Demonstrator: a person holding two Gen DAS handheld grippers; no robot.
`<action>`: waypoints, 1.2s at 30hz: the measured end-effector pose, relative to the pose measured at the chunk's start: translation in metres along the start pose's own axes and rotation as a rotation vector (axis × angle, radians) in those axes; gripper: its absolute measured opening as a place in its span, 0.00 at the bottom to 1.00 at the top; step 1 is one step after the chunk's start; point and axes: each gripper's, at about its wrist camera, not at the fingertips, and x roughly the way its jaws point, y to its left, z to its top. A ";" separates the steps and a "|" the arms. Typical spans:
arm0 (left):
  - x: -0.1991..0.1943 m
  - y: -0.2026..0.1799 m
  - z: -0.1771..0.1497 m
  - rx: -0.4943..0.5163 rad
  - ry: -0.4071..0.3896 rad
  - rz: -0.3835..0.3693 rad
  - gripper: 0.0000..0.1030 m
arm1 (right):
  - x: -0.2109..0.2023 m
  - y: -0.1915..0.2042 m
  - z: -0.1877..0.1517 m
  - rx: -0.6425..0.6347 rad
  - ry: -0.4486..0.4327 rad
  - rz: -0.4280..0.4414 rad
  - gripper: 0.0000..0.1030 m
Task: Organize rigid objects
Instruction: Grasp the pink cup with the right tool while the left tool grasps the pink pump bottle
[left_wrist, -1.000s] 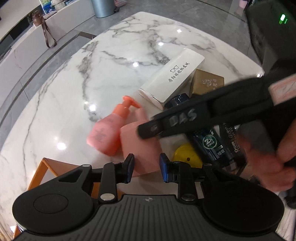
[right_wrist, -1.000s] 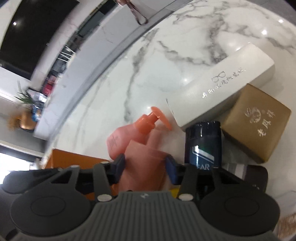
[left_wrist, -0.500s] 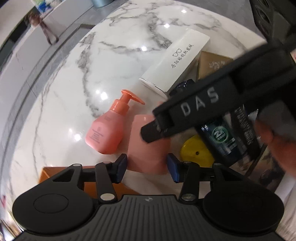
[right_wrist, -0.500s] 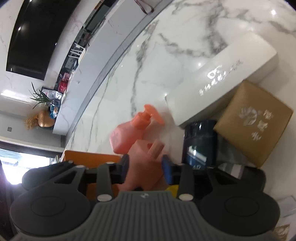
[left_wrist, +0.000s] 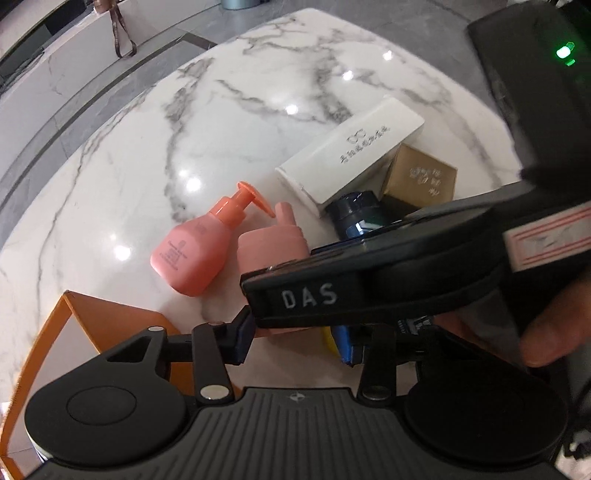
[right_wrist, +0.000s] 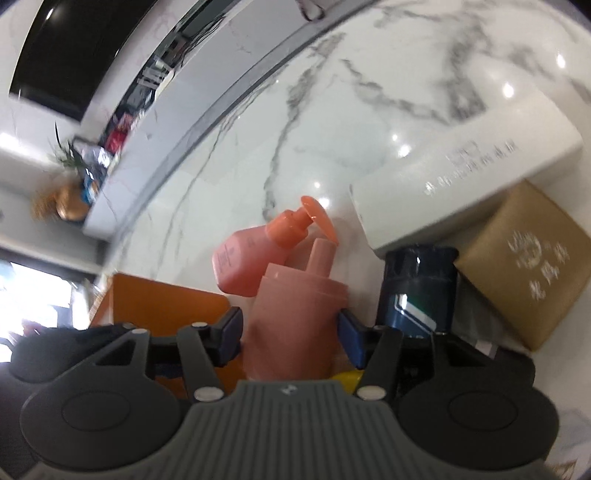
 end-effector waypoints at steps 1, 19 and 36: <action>-0.001 0.001 0.000 0.001 -0.006 -0.020 0.50 | 0.002 0.002 0.001 -0.022 0.008 -0.010 0.56; 0.000 -0.002 0.024 0.378 0.060 0.138 0.75 | 0.004 0.002 0.009 -0.144 0.017 -0.061 0.57; 0.068 0.000 0.051 0.670 0.136 0.253 0.69 | -0.010 -0.019 0.023 -0.128 0.033 0.015 0.57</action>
